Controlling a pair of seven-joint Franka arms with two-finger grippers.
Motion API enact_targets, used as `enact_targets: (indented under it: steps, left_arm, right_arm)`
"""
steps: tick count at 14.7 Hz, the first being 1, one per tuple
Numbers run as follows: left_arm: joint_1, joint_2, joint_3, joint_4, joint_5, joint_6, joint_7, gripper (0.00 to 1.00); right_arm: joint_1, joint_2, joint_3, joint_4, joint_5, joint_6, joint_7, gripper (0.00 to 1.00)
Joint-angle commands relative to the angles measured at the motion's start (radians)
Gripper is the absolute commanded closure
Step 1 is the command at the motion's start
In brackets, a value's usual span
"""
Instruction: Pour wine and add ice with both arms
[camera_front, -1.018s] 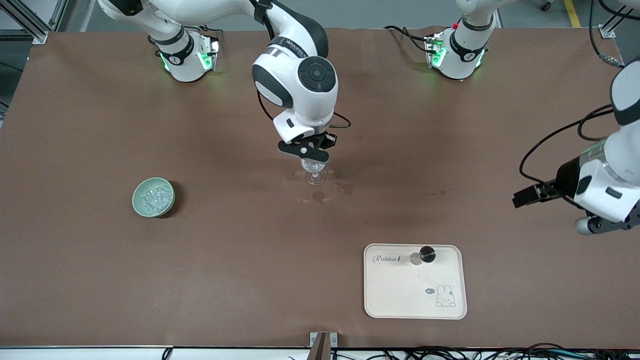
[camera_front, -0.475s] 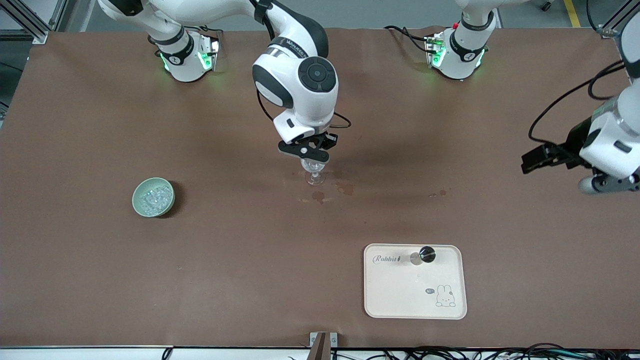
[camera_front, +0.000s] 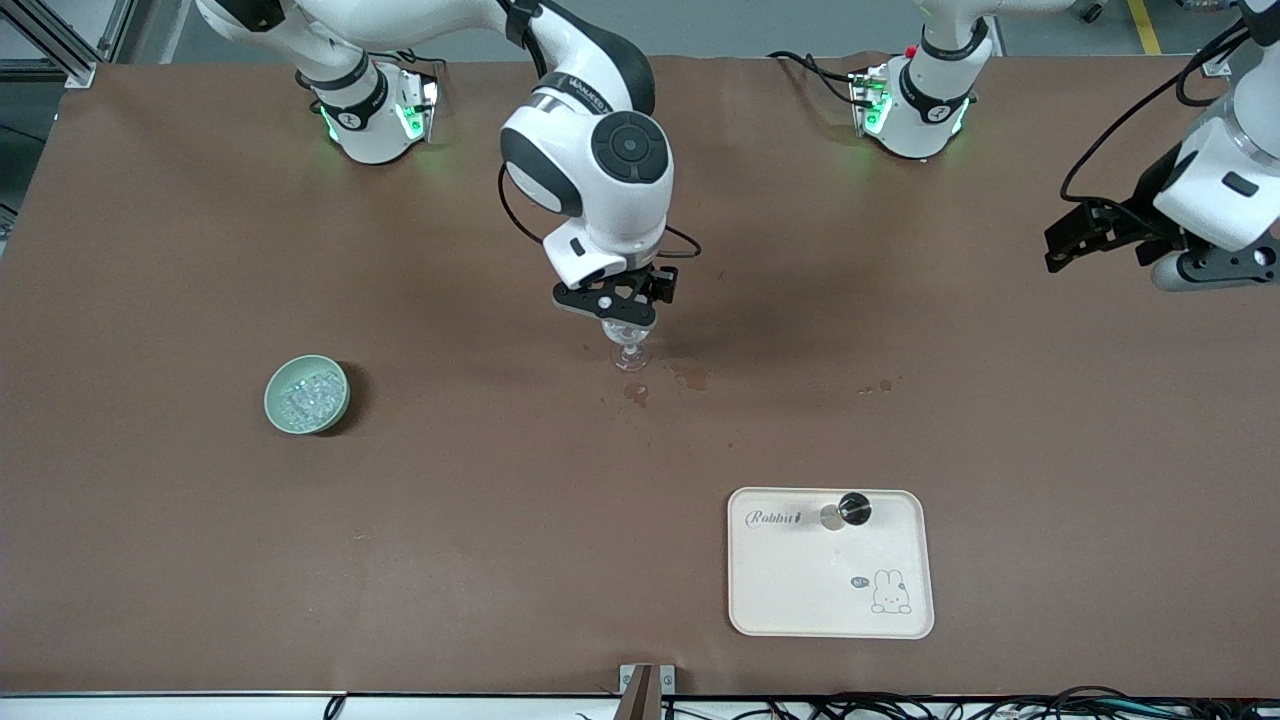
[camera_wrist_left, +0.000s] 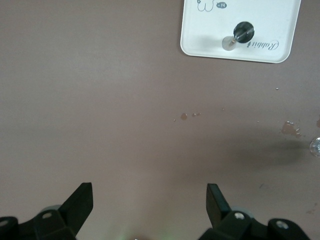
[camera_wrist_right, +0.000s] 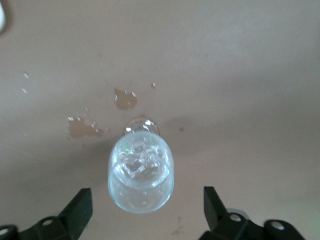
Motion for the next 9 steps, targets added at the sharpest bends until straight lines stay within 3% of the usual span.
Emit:
enact_targets:
  steps: [1, 5, 9]
  left_arm:
    - [-0.001, -0.051, 0.006, -0.055, -0.01, 0.031, 0.014, 0.0]
    - [-0.007, -0.051, 0.001, -0.049, -0.009, 0.029, 0.017, 0.0]
    - [-0.004, -0.043, -0.013, -0.031, -0.007, 0.019, 0.083, 0.0]
  right_arm:
    - [-0.082, -0.099, 0.008, -0.007, -0.016, -0.019, -0.021, 0.0]
    - [-0.24, -0.272, 0.005, -0.01, -0.028, -0.071, -0.124, 0.0]
    - [-0.453, -0.384, 0.007, -0.01, -0.026, -0.184, -0.377, 0.0]
